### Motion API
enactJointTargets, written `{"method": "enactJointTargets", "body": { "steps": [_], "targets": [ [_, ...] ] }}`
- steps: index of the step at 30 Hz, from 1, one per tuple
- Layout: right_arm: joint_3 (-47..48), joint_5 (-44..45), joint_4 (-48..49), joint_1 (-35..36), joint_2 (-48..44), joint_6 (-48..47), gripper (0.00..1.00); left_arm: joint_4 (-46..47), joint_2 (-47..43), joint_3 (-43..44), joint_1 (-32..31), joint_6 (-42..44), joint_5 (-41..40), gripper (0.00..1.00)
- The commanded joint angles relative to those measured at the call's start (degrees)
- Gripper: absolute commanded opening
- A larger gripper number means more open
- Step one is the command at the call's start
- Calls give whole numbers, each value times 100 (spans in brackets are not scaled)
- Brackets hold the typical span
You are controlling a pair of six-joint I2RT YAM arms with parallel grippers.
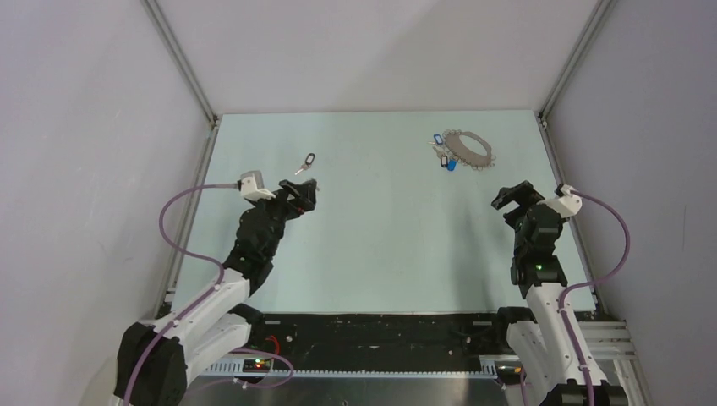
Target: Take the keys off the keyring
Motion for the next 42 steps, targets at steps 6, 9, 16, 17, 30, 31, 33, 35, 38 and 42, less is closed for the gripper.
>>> {"method": "enactJointTargets", "body": {
  "steps": [6, 9, 16, 17, 30, 31, 33, 35, 38, 42],
  "targets": [
    [419, -506, 390, 54, 979, 539, 95, 495, 710, 524, -331, 862, 824, 98],
    [1082, -191, -15, 437, 1835, 201, 93, 449, 889, 656, -517, 1015, 848, 98],
    [2887, 492, -588, 1027, 4260, -568, 85, 77, 830, 849, -622, 997, 682, 98],
    [3179, 545, -570, 1088, 4468, -666, 85, 13, 826, 871, -622, 1003, 696, 98],
    [7520, 875, -2719, 989, 8142, -856, 81, 32, 983, 903, -631, 883, 914, 98],
    [7720, 888, -2961, 978, 8383, -853, 81, 32, 985, 909, -631, 886, 919, 98],
    [8252, 845, -3357, 940, 8723, -853, 81, 32, 999, 915, -631, 877, 932, 98],
    [8867, 817, -3871, 889, 9112, -776, 81, 34, 1022, 925, -631, 865, 940, 98],
    [9850, 513, -4525, 729, 9615, -586, 79, 32, 1036, 934, -631, 837, 952, 98],
    [10307, -38, -4967, 517, 10025, -395, 79, 32, 1022, 933, -631, 783, 970, 98]
  ]
}}
